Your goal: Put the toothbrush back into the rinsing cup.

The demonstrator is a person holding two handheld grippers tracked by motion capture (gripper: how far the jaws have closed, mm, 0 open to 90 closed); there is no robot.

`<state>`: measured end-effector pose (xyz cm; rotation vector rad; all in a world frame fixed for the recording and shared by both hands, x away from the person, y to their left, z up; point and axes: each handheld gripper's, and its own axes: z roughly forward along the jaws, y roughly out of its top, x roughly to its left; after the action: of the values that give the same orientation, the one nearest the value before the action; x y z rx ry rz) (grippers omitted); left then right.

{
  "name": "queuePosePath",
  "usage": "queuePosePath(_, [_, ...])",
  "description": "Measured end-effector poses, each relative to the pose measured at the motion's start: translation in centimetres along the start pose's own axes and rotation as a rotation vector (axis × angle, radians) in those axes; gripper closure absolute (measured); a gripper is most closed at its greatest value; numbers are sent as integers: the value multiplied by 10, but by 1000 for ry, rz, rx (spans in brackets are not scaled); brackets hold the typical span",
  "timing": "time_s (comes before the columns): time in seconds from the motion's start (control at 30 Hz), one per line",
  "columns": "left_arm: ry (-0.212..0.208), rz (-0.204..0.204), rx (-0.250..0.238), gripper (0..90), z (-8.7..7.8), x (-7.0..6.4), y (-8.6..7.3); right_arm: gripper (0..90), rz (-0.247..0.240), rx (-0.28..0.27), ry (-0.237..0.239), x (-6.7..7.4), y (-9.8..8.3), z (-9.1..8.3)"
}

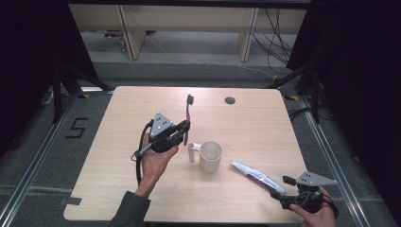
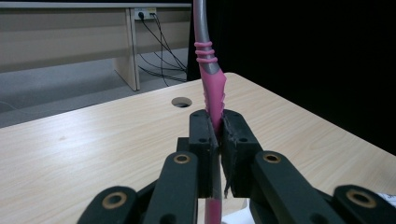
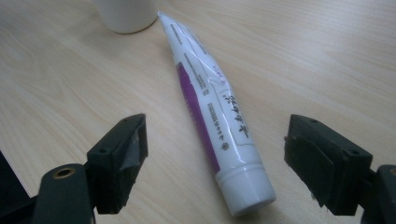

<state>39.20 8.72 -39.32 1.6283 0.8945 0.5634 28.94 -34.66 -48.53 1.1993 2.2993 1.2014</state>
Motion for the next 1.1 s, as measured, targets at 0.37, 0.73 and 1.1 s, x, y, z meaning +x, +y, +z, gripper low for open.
queuePosePath(0.37, [-10,-3,-1,830,12,-6,-4,221,1,-2,2,0,0,0])
queuePosePath(0.73, [-14,-9,15,829,18,-7,-18,221,3,-4,9,1,0,0])
queuePosePath(1.1, [-17,-22,39,828,17,-3,-35,220,-8,1,7,1,0,0])
